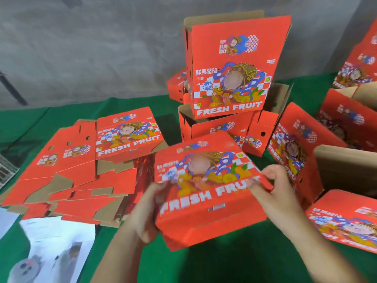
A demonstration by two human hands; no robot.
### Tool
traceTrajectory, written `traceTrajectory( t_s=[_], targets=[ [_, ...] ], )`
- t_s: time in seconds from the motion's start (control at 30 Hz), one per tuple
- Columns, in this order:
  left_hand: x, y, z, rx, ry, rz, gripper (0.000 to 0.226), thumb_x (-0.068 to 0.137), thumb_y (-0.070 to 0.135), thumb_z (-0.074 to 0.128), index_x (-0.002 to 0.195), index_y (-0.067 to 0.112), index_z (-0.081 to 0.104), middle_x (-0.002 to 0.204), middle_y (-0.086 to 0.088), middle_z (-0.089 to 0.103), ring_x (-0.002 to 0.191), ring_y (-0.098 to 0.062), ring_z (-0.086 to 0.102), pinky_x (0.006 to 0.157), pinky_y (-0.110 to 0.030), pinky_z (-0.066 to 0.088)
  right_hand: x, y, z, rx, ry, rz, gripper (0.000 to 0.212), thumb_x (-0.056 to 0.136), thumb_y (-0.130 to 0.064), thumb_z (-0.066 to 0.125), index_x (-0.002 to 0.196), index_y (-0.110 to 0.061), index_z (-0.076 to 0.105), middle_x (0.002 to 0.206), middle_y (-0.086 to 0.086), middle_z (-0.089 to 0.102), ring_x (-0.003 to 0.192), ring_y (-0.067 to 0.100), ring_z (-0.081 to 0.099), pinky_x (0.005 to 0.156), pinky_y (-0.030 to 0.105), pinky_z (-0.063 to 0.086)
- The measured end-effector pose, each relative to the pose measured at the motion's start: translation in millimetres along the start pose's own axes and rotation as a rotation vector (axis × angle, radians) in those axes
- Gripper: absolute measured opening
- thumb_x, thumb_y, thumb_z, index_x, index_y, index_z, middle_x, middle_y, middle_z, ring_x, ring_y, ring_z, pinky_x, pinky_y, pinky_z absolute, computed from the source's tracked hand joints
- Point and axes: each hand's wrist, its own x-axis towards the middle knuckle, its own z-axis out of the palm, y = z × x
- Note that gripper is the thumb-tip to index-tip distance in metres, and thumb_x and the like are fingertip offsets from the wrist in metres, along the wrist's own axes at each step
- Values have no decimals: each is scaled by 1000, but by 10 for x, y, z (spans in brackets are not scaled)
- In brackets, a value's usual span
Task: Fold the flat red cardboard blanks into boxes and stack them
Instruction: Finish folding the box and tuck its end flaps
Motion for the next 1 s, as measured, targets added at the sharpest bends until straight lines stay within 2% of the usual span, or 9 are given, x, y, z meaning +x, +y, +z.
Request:
traceTrajectory(
  t_s=[0.1, 0.23, 0.33, 0.4, 0.5, 0.63, 0.8, 0.9, 1.0],
  targets=[
    [39, -354, -5, 210, 147, 103, 24, 101, 7, 62, 125, 7, 67, 115, -17, 76, 93, -28, 77, 74, -39, 62, -135, 349, 32, -57, -69, 2, 66, 90, -13, 73, 133, -53, 43, 120, -15, 51, 107, -10, 55, 84, 13, 41],
    [30, -753, -60, 405, 220, 249, 60, 85, -5, 74, 129, 25, 48, 121, -11, 71, 93, -21, 76, 68, -37, 61, -267, 799, -16, -282, -161, 221, 95, 89, -14, 72, 162, -36, 15, 131, 0, 58, 115, 14, 52, 93, 34, 41],
    [151, -944, 48, 743, 157, 310, 58, 78, -4, 74, 119, 26, 47, 130, -1, 48, 123, -16, 59, 96, -46, 56, -357, 908, 36, -398, -127, 334, 118, 81, -35, 82, 163, -34, -2, 157, 13, 33, 145, 34, 32, 116, 46, 30],
    [214, -1022, 193, 974, 129, 334, 55, 79, -2, 74, 117, 29, 50, 129, 8, 40, 121, 2, 50, 111, -30, 45, -383, 786, 107, -387, -1, 170, 126, 76, -42, 87, 162, -38, -5, 167, 6, 9, 155, 33, 16, 123, 51, 23],
    [388, -1041, 435, 1036, 158, 308, 43, 81, 5, 75, 116, 27, 59, 125, 4, 56, 109, -7, 64, 103, -34, 52, -375, 421, 288, -453, 97, -381, 105, 78, -45, 79, 162, -33, 17, 170, 10, 6, 157, 35, 7, 123, 53, 16],
    [619, -1099, 685, 1242, -74, 305, 54, 95, 11, 61, 147, 22, 49, 150, 6, 50, 134, -12, 53, 108, -20, 42, -252, 176, 621, -666, -244, -826, 69, 82, -44, 62, 149, -37, 49, 162, -3, 40, 154, 21, 31, 126, 42, 14],
    [857, -1227, 867, 1251, -488, 108, 57, 102, 9, 59, 155, 12, 40, 150, -9, 55, 129, -27, 55, 112, -38, 45, 141, 575, 400, -968, -91, -476, 30, 83, -43, 57, 95, -24, 77, 105, -4, 74, 120, 23, 63, 123, 45, 9],
    [876, -1284, 728, 1113, -377, -1, 80, 103, 21, 62, 164, 36, 12, 153, 7, 48, 129, -16, 56, 109, -27, 47, 261, 1063, 75, -1099, -49, -291, 33, 64, -29, 79, 96, -21, 78, 121, 2, 72, 131, 24, 49, 122, 51, 3],
    [922, -1248, 504, 1014, -186, 75, 67, 104, 11, 58, 161, 27, 27, 142, 3, 53, 103, -12, 61, 88, -19, 52, 198, 1496, -273, -1155, -22, -256, 32, 72, -26, 57, 94, -16, 78, 131, 8, 69, 134, 27, 46, 109, 57, 25]
  ],
)
